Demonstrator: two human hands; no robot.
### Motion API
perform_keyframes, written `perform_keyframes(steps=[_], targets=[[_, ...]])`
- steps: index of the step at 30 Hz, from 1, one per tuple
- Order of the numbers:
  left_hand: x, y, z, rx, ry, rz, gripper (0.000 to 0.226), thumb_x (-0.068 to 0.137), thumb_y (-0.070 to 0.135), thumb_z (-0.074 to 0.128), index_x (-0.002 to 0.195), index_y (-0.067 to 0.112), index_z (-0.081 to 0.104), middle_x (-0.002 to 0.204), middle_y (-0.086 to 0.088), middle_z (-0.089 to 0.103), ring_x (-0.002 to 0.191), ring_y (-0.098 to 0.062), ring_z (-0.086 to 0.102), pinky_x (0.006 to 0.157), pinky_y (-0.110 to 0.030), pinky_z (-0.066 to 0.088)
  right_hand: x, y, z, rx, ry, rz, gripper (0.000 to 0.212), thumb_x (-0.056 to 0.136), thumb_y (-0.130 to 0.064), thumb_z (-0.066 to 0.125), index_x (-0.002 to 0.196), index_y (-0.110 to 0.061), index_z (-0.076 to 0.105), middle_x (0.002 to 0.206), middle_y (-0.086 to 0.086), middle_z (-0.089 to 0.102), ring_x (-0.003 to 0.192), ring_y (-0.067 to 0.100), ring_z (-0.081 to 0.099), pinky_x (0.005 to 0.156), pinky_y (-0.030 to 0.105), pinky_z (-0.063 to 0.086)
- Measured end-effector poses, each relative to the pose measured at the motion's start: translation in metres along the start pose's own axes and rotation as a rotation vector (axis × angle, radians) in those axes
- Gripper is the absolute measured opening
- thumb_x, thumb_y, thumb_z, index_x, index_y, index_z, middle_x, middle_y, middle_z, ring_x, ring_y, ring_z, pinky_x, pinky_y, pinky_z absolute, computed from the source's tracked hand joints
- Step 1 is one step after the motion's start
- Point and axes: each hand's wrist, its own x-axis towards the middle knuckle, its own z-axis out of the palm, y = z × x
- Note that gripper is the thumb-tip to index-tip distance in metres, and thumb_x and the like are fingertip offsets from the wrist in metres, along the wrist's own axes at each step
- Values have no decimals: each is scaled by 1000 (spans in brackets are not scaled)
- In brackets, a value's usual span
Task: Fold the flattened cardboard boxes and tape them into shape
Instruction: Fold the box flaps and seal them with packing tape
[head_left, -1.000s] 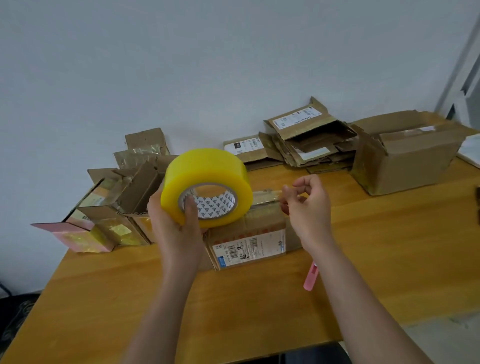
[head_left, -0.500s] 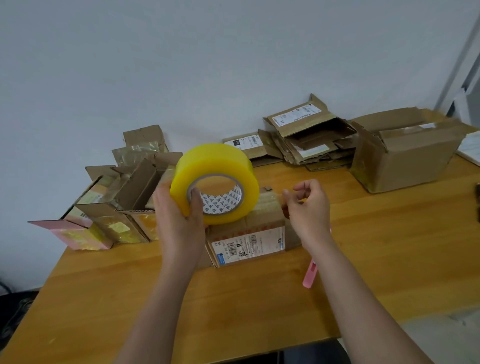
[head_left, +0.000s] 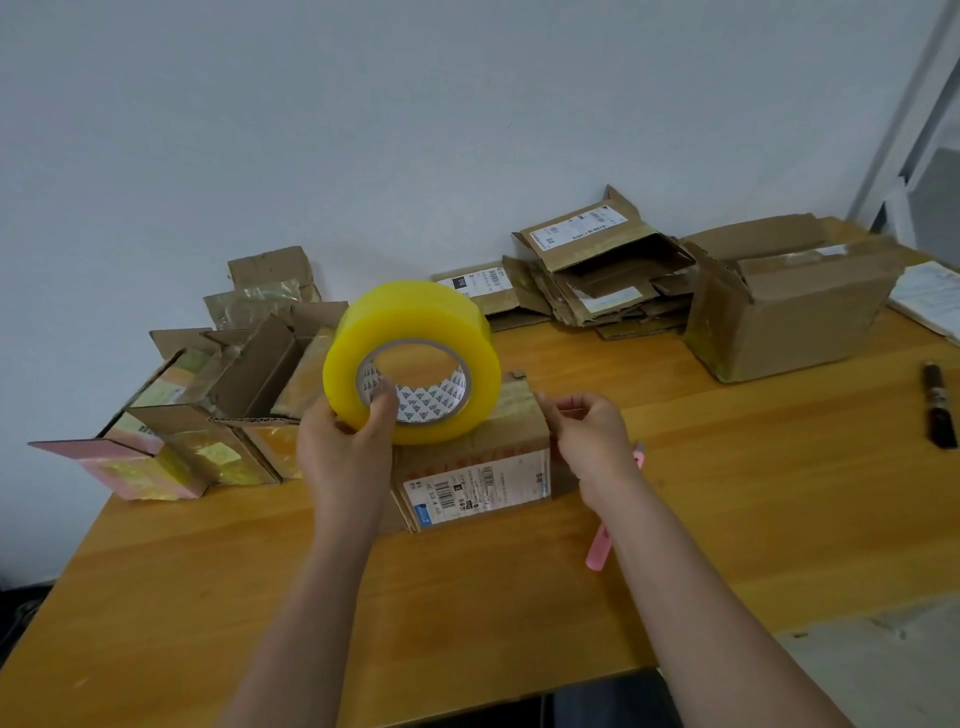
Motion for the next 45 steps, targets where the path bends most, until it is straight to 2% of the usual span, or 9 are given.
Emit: perform_keyframes(steps=[7, 11, 18, 25, 31, 34, 38, 41, 45], targets=[[-9, -7, 16, -106, 21, -142, 31, 97, 35, 56, 83, 8, 59, 60, -1, 49, 47, -4, 42, 44, -22, 34, -2, 1, 0, -96, 48, -147, 10, 88, -19, 71, 84, -15, 63, 84, -1, 66, 78, 16, 64, 71, 33, 56], [-7, -15, 23, -49, 99, -150, 37, 94, 52, 53, 88, 16, 62, 73, -5, 59, 65, -19, 54, 57, -35, 39, -11, -2, -13, -70, 37, -371, 17, 94, -5, 60, 100, -19, 68, 92, -12, 68, 89, 1, 65, 72, 9, 50], [-13, -4, 50, 4, 62, -160, 49, 91, 64, 47, 82, 15, 52, 70, -4, 54, 56, -15, 48, 60, -34, 36, -18, 4, -29, -50, -100, -453, 36, 103, -33, 46, 133, -20, 58, 113, -24, 60, 99, -24, 51, 83, 0, 41], [-8, 3, 48, -23, -205, -80, 66, 73, 77, 56, 82, 11, 60, 77, -10, 64, 69, -24, 61, 69, -47, 52, 0, 4, -46, -138, -196, -462, 50, 100, -51, 34, 145, -31, 45, 145, -18, 47, 128, -11, 38, 90, -4, 31], [2, -1, 25, -96, -407, -72, 49, 71, 47, 71, 102, 9, 66, 92, -12, 73, 89, -27, 70, 80, -52, 58, -2, 10, -40, -233, -96, -543, 51, 99, -52, 28, 142, -32, 49, 52, -13, 36, 47, -1, 36, 45, 15, 32], [2, -6, 18, -205, -410, -108, 43, 73, 42, 69, 107, 17, 64, 98, -3, 75, 94, -22, 71, 77, -41, 61, 1, 12, -41, -298, -62, -576, 47, 102, -49, 25, 139, -34, 50, 49, 6, 30, 42, 24, 34, 43, 42, 34], [1, -12, 11, -381, -435, -170, 69, 72, 42, 70, 131, 12, 52, 116, -4, 70, 106, -20, 68, 80, -36, 59, 2, 9, -41, -355, -53, -601, 49, 102, -49, 22, 137, -32, 51, 51, 12, 40, 44, 22, 41, 42, 36, 36], [-2, -10, 12, -378, -425, -131, 54, 77, 36, 69, 126, 19, 54, 113, 1, 71, 106, -17, 68, 82, -37, 58, -5, 0, -36, -572, -28, -626, 61, 101, -51, 15, 144, -20, 46, 117, 8, 67, 106, 6, 61, 87, 19, 47], [-3, -9, 12, -352, -429, -85, 37, 76, 30, 71, 110, 28, 58, 101, 7, 73, 100, -15, 69, 78, -33, 59, -13, 0, -20, -987, 51, -746, 74, 100, -58, -3, 151, -13, 28, 162, 3, 14, 151, 14, 3, 123, 33, 3]])
